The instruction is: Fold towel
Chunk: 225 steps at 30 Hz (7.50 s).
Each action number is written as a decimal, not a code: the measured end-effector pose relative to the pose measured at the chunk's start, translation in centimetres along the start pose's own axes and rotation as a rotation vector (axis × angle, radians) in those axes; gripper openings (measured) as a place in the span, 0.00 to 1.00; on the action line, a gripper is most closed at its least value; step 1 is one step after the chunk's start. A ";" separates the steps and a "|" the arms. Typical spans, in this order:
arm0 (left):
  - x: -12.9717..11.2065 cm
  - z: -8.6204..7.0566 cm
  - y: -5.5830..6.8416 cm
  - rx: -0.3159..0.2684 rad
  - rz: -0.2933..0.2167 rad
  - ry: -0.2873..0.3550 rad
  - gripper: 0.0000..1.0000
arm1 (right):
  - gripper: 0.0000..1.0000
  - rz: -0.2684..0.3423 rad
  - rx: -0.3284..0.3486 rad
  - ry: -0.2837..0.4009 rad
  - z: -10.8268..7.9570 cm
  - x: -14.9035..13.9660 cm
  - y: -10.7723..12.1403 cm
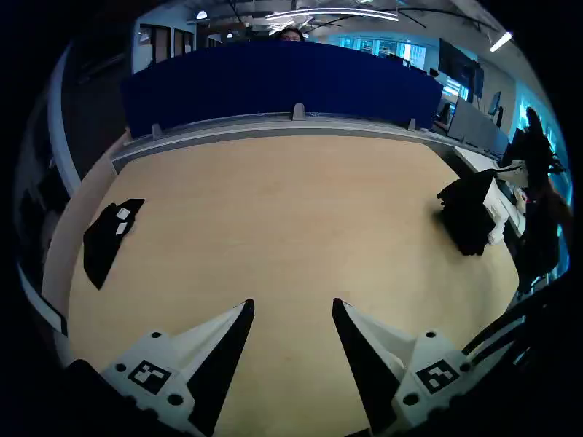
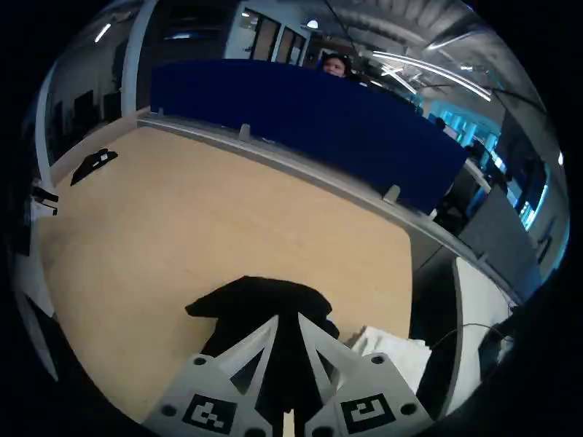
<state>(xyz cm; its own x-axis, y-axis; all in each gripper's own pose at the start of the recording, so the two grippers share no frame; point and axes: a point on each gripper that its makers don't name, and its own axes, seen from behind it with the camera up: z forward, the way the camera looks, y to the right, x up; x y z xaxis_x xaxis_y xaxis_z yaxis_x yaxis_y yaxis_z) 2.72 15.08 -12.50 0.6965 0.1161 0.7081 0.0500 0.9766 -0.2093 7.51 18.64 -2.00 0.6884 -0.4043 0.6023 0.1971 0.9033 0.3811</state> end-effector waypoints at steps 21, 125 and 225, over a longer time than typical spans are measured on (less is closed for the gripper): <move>0.2 -0.4 0.9 -0.021 0.014 0.011 0.79 | 0.03 0.015 0.037 0.038 -0.7 1.2 -3.1; 0.1 -0.6 1.9 -0.029 0.081 -0.008 0.79 | 0.99 0.240 -0.133 -0.087 0.9 -12.1 -1.0; 0.7 -1.2 -0.6 -0.011 0.053 0.033 0.79 | 0.99 0.383 -0.218 0.193 0.9 -4.4 -3.5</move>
<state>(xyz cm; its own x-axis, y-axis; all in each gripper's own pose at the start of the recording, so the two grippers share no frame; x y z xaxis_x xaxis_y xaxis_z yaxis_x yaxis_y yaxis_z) 4.00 14.37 -12.71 0.7217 0.1608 0.6732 0.0207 0.9672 -0.2533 3.20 17.14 -5.35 0.8530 -0.0208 0.5215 0.0315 0.9994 -0.0117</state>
